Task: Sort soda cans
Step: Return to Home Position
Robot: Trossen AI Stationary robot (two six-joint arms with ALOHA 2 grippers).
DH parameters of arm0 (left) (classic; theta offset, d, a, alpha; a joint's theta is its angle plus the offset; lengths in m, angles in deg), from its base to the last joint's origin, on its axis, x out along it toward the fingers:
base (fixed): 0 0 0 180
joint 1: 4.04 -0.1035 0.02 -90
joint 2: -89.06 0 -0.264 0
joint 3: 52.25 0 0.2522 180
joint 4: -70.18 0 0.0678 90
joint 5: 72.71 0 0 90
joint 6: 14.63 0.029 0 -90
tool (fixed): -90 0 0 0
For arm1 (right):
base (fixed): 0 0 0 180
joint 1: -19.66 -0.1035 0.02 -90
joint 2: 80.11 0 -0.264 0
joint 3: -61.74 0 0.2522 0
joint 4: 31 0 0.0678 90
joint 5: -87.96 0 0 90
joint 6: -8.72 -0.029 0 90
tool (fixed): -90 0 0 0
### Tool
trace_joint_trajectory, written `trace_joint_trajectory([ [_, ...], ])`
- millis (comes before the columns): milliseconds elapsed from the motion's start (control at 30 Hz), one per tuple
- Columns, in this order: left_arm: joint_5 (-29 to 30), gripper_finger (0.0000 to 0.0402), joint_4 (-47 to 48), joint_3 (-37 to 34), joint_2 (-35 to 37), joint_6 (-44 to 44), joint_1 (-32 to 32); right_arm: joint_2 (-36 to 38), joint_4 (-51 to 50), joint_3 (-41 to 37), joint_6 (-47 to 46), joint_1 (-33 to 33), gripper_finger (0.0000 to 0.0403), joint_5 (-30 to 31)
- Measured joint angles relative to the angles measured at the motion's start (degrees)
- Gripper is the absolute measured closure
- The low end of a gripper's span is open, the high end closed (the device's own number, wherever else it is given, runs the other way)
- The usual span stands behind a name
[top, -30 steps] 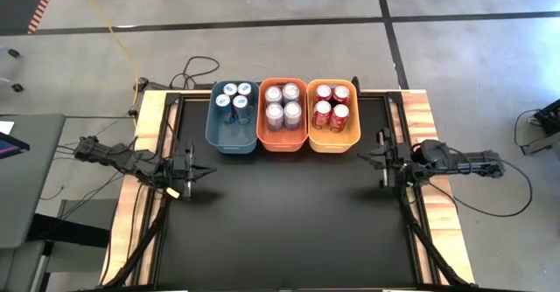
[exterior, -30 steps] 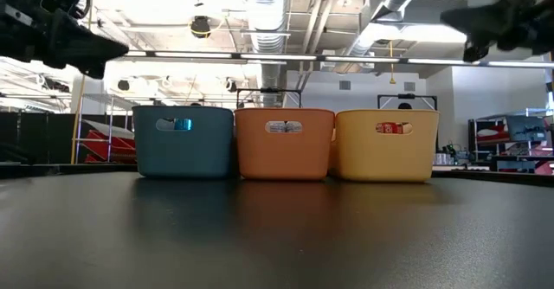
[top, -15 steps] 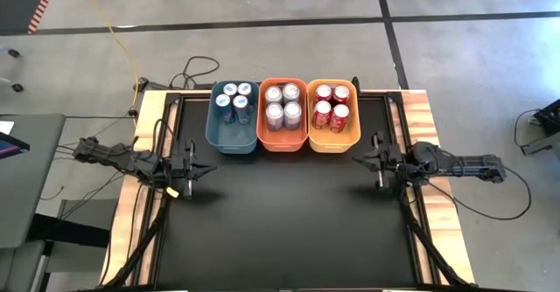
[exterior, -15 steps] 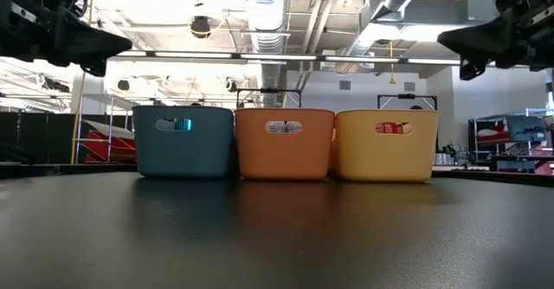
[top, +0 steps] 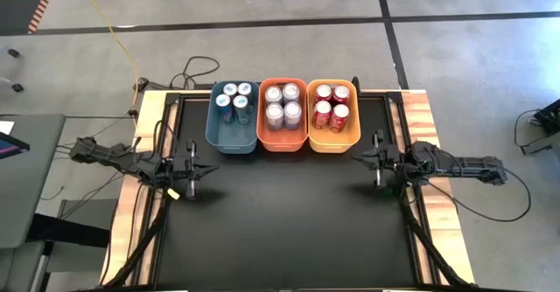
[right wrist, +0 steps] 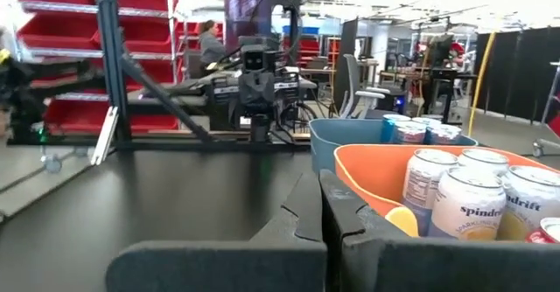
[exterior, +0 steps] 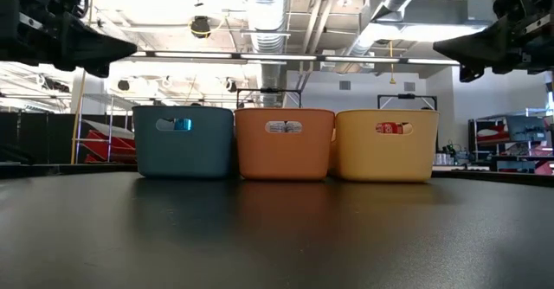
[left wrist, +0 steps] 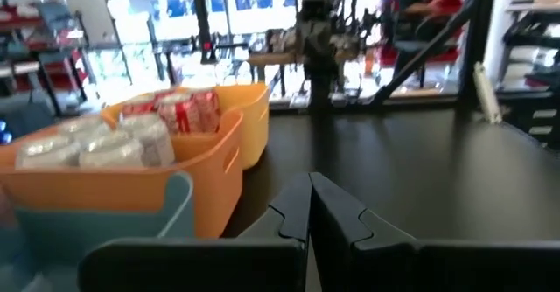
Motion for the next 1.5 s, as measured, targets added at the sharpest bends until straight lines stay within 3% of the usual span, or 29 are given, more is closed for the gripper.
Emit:
trace_joint_trajectory([
  [267, -1.01, 0.0401, -0.28, 0.0, -3.44, -1.5, -2.0, -0.02, 1.42, -0.02, 0.79, -1.76, 0.0403, -1.99],
  [567, -2.07, 0.0401, -0.5, -0.02, 4.73, 1.5, -2.08, -0.02, 5.36, -0.07, 2.9, -3.54, 0.0403, -2.13],
  [833, -4.49, 0.0401, -0.31, -0.02, 4.51, 0.98, -2.04, 0.0, 5.46, -0.11, 1.84, -3.44, 0.0403, -1.92],
  [1067, -0.07, 0.0401, -1.46, -0.02, 4.46, -0.97, -2.04, -0.02, 5.05, -0.11, 4.74, -1.43, 0.0403, -0.44],
  [1500, -0.09, 0.0398, -4.13, -0.02, 4.46, 0.11, -2.02, -0.02, 5.05, -0.11, 4.79, -1.29, 0.0403, -0.18],
])
